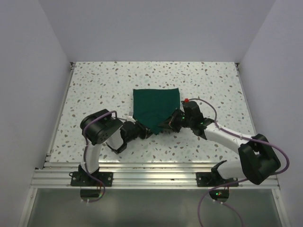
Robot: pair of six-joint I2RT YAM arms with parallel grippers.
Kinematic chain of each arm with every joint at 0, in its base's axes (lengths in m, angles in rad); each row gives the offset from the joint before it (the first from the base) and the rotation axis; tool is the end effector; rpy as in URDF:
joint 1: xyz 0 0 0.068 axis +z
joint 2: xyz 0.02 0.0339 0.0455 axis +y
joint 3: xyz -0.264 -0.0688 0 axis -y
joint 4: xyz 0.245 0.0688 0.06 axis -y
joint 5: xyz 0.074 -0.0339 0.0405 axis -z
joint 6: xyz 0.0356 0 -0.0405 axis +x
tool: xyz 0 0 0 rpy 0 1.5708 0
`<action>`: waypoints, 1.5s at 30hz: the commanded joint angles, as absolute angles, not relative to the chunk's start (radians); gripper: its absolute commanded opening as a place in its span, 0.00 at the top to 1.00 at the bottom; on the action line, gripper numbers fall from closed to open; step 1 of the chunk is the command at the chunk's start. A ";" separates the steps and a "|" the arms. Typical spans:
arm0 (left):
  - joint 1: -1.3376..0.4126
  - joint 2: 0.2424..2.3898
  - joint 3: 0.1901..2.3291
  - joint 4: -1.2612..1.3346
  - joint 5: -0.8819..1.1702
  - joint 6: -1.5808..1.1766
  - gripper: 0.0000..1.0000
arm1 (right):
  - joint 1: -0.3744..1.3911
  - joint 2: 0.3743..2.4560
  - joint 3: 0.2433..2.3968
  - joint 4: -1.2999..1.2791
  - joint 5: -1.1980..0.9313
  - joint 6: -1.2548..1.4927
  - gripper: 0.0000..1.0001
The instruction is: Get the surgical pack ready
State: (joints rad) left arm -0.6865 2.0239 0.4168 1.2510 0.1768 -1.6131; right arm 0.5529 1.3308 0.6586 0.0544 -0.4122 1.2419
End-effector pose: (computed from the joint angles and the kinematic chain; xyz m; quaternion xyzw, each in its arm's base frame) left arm 0.2194 -0.1879 0.0658 -0.3205 0.7542 -0.5485 0.1661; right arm 0.2250 0.1556 0.2026 0.2054 0.8504 0.4644 0.1378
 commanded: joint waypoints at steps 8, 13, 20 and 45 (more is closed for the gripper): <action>-0.732 2.186 0.511 1.543 -0.104 -1.809 0.67 | 0.627 1.351 0.618 0.109 -0.431 1.334 1.00; -0.752 2.249 0.581 1.585 -0.182 -1.815 0.63 | 0.658 1.350 0.597 0.113 -0.426 1.384 1.00; -0.758 2.296 0.657 1.559 -0.196 -1.793 0.60 | 0.684 1.368 0.606 0.112 -0.431 1.407 1.00; -0.741 1.786 0.523 0.838 0.049 -1.525 0.47 | 0.512 1.394 0.729 -0.054 -0.416 1.223 0.89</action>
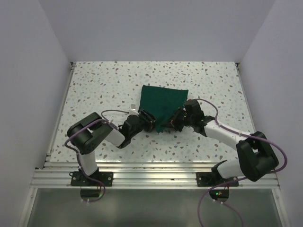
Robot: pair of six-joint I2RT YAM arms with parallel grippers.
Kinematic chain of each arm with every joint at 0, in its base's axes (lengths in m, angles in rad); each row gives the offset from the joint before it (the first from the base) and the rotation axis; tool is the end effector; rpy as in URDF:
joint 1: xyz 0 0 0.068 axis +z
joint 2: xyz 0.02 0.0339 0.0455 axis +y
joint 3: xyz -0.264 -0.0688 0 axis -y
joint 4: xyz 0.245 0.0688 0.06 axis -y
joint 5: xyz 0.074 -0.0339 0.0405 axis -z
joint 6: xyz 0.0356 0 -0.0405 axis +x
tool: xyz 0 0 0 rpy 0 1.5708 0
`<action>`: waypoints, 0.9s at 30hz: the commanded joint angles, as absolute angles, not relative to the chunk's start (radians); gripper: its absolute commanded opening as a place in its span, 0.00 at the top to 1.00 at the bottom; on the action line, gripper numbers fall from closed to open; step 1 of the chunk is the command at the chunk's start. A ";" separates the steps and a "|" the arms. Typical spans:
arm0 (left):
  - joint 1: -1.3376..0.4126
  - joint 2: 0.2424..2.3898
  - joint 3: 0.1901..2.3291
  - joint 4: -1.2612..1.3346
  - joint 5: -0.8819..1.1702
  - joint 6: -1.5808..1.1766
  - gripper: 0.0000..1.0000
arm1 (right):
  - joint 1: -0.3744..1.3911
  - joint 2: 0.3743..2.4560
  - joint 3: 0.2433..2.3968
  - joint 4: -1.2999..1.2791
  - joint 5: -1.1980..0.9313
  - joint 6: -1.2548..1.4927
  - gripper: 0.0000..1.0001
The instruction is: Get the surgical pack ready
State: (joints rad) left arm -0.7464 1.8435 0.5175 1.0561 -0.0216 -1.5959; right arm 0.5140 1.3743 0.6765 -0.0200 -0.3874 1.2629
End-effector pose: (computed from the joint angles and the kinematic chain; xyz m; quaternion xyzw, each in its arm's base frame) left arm 0.2313 -0.2129 0.1154 -0.3339 0.7224 -0.5544 0.2435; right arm 0.2331 0.1471 0.1906 0.2527 0.8606 0.4256 0.1200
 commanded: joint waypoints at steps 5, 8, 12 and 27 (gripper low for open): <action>-0.741 1.587 0.488 0.463 0.083 -1.468 0.49 | 0.511 1.400 0.713 -0.064 -0.413 1.220 0.89; -0.739 1.427 0.479 0.191 0.029 -1.419 0.50 | 0.512 1.420 0.706 -0.066 -0.422 1.209 0.89; -0.687 1.301 0.469 -0.041 0.053 -1.378 0.51 | 0.514 1.428 0.670 -0.067 -0.416 1.206 0.89; -0.477 1.347 0.863 -0.443 -0.075 -0.914 0.66 | 0.574 1.598 0.618 -0.005 -0.367 1.183 0.79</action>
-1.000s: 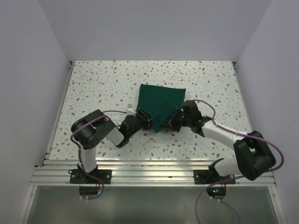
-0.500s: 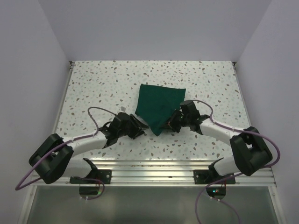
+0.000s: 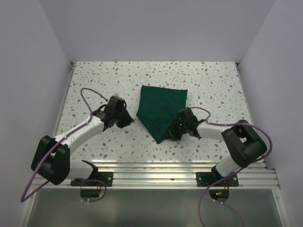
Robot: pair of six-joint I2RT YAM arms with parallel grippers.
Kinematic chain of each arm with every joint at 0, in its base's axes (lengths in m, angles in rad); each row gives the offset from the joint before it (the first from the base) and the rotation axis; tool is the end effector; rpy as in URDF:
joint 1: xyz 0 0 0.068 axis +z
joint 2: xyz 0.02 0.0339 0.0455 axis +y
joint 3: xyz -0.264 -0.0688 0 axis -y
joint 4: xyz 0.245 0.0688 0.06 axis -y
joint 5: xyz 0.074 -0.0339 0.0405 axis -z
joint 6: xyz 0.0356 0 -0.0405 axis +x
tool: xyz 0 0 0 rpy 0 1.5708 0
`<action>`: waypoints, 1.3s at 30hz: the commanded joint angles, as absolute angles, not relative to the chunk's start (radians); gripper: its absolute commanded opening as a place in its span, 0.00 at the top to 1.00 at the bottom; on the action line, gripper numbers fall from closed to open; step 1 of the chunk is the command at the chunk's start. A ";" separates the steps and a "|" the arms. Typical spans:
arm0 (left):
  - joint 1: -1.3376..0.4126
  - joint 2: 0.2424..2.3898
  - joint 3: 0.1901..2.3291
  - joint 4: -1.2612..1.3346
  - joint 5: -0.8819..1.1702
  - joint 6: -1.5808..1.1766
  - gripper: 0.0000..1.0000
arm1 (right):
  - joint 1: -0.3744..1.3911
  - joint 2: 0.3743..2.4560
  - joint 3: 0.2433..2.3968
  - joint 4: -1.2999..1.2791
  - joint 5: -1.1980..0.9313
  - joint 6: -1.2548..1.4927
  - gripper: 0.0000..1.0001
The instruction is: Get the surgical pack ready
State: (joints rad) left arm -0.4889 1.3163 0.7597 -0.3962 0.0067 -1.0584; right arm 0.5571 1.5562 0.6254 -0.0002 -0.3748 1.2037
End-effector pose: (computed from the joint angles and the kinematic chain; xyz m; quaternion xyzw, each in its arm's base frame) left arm 0.2266 -0.1208 0.2012 -0.2666 0.9146 -0.2148 0.2153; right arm 0.2261 0.1562 0.1308 0.2407 0.9029 0.3508 0.0604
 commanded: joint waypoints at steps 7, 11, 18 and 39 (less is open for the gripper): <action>-0.480 1.459 1.095 -0.399 -0.051 -0.717 0.55 | 0.574 1.510 0.644 -0.127 -0.319 1.149 0.51; -0.489 1.492 1.192 -0.362 -0.040 -0.467 0.49 | 0.574 1.419 0.669 -0.254 -0.313 1.118 0.49; -0.503 1.640 1.345 -0.411 -0.072 -0.347 0.47 | 0.562 1.140 0.736 -0.547 -0.197 1.033 0.51; -0.437 1.687 1.215 -0.436 0.115 -0.416 0.46 | 0.275 1.571 1.072 -0.572 -0.189 0.641 0.49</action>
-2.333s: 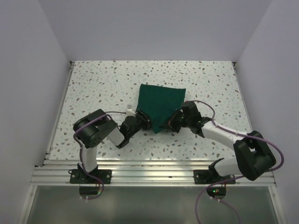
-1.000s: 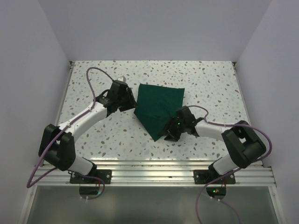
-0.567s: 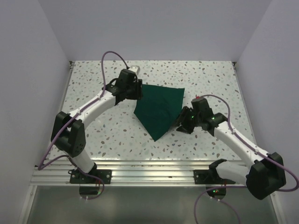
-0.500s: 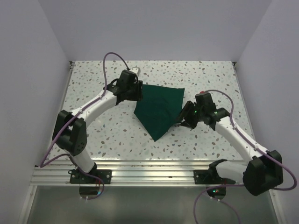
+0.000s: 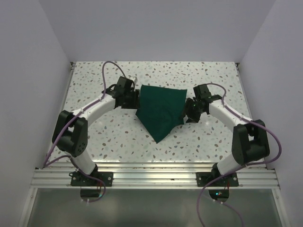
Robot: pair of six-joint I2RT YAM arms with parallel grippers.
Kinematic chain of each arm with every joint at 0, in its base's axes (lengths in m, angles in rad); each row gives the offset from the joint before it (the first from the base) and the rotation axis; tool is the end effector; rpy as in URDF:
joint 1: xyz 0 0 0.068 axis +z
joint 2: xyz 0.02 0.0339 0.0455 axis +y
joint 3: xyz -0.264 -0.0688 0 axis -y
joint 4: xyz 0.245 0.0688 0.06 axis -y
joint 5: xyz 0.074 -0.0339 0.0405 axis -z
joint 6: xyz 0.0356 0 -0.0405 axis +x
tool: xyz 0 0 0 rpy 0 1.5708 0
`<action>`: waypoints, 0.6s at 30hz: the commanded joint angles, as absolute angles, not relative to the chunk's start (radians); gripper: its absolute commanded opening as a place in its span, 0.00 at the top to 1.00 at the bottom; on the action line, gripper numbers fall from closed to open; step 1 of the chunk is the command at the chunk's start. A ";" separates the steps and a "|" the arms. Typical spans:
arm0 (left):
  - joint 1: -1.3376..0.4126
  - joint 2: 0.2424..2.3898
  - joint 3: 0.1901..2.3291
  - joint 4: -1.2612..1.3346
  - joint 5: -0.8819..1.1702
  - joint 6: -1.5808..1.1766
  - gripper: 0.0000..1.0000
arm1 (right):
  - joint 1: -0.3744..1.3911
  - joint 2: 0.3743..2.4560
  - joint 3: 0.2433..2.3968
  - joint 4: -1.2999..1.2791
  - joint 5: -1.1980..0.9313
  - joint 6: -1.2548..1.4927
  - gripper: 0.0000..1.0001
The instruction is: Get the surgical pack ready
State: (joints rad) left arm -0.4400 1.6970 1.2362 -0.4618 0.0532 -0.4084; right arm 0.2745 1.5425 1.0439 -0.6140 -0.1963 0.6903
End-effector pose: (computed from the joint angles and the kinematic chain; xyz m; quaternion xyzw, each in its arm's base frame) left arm 0.3299 -0.1574 0.2329 0.0234 0.9474 -0.1540 0.2797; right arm 0.2913 0.0892 0.2152 0.1783 0.9529 0.1894 0.1559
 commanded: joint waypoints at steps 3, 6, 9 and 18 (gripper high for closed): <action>-0.437 1.698 1.187 -0.388 0.127 -0.422 0.46 | 0.273 1.585 1.052 -0.522 -0.210 0.634 0.51; -0.430 1.715 1.180 -0.354 0.156 -0.425 0.49 | 0.273 1.604 1.051 -0.503 -0.225 0.623 0.53; -0.428 1.730 1.167 -0.333 0.175 -0.434 0.54 | 0.275 1.611 1.034 -0.460 -0.258 0.621 0.58; -0.414 1.758 1.131 -0.322 0.166 -0.439 0.84 | 0.273 1.625 1.029 -0.482 -0.230 0.615 0.99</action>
